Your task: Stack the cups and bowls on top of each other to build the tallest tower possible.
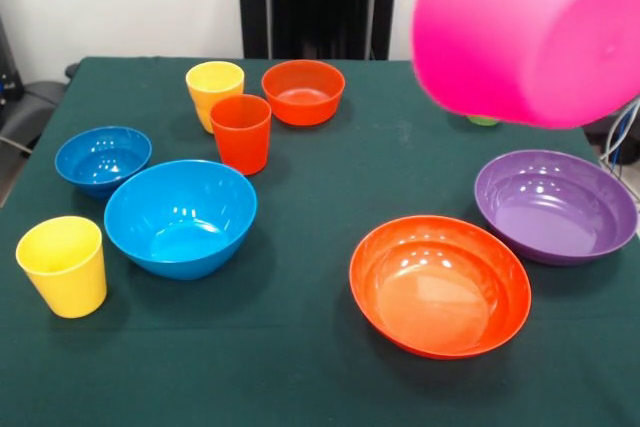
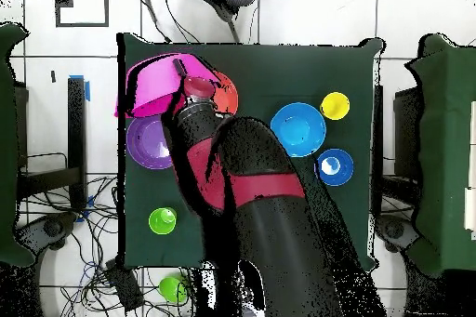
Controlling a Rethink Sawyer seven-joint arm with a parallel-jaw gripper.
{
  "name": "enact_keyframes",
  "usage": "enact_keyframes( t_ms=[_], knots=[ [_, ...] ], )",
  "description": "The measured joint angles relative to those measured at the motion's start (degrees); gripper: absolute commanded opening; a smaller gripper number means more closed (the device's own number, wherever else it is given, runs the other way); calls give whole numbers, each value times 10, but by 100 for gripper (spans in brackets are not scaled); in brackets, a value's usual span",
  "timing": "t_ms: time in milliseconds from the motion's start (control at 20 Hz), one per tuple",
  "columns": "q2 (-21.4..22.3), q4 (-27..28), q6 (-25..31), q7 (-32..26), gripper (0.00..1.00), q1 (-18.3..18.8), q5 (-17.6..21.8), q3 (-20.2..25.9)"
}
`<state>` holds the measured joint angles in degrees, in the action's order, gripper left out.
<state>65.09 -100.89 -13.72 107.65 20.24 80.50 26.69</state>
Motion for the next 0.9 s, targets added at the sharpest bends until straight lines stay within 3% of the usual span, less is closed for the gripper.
enact_keyframes(
  t_ms=[300, 900],
  knots=[
    [-9, 0, -74, -3, 0, -29, -49, -52],
    [-12, 0, -125, -7, 0, -80, -85, -123]
  ],
)
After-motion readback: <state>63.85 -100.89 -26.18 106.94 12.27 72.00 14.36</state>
